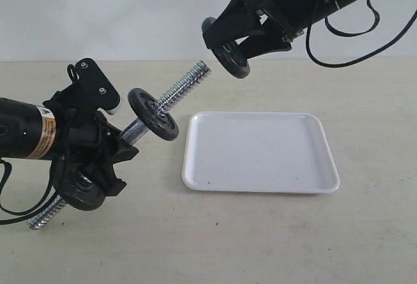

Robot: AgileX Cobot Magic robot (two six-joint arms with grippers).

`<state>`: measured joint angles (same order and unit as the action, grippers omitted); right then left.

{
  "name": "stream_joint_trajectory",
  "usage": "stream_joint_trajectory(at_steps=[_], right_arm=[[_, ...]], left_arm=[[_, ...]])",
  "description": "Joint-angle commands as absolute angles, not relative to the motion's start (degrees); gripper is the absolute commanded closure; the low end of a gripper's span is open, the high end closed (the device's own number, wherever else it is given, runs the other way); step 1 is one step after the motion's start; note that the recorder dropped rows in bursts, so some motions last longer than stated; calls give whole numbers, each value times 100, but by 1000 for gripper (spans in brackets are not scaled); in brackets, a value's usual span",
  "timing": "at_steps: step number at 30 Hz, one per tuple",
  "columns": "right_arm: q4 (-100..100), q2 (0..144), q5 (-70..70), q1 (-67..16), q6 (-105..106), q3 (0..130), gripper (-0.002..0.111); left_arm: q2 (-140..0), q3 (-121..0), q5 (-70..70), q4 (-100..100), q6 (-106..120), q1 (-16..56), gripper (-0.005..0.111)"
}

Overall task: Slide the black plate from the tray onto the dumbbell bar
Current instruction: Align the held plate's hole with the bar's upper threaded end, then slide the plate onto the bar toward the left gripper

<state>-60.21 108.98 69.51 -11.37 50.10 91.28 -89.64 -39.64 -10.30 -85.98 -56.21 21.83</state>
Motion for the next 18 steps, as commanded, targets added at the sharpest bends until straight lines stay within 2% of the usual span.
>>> stream_joint_trajectory(at_steps=[1,18], right_arm=[[-6407,10808,6996,-1201,5003,9197,108],[-6652,11149,6996,-1199,5097,9197,108]], left_arm=[[-8677,-4205,-1542,-8338,-5613,2200,102],[-8667,-4205,-1542,-8338,-5613,2200,102]])
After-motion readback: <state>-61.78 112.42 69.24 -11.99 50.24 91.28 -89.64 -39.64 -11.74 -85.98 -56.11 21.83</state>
